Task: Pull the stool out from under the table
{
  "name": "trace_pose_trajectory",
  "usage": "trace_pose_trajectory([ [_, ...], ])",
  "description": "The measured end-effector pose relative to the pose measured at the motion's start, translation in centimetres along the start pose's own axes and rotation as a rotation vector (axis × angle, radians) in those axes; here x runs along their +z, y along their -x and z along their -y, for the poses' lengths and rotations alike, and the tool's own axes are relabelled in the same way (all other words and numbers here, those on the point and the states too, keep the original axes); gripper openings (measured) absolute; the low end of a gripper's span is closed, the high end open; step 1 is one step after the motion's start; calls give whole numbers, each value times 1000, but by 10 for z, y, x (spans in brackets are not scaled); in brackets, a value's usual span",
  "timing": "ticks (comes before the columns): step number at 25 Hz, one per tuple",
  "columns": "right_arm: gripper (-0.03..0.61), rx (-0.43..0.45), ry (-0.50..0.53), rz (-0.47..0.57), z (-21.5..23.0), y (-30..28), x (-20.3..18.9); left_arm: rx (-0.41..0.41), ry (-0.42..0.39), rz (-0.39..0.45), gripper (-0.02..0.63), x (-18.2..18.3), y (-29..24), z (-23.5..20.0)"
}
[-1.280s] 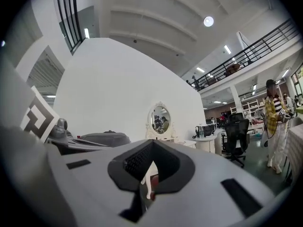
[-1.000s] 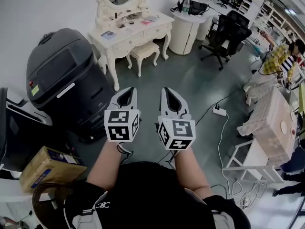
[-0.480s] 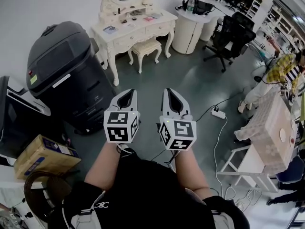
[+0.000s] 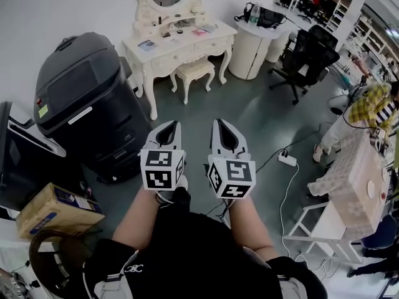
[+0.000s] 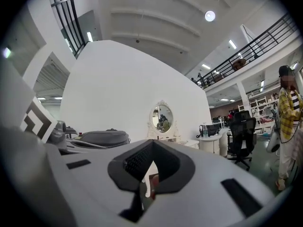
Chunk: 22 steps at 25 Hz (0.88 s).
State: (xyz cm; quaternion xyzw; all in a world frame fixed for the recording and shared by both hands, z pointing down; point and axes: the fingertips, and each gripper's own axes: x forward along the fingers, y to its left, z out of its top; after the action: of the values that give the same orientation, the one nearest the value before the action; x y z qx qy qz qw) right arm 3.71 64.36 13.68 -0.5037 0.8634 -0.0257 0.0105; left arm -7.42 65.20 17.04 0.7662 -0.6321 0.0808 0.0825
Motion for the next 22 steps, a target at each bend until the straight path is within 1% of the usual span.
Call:
trace_pose_trajectory([
  [3, 6, -7, 10, 2, 9, -29, 2, -4, -6, 12, 0, 9, -28, -11],
  [8, 6, -31, -6, 4, 28, -79, 10, -32, -4, 17, 0, 27, -78, -31],
  [13, 6, -75, 19, -10, 48, -134, 16, -94, -13, 17, 0, 53, -139, -48],
  [17, 6, -130, 14, 14, 70, -173, 31, -138, -45, 32, 0, 78, -187, -57],
  [19, 6, -150, 0, 17, 79, -192, 32, -151, -51, 35, 0, 83, -207, -63],
  [22, 6, -167, -13, 3, 86, -220, 25, -166, -46, 19, 0, 81, -234, -78],
])
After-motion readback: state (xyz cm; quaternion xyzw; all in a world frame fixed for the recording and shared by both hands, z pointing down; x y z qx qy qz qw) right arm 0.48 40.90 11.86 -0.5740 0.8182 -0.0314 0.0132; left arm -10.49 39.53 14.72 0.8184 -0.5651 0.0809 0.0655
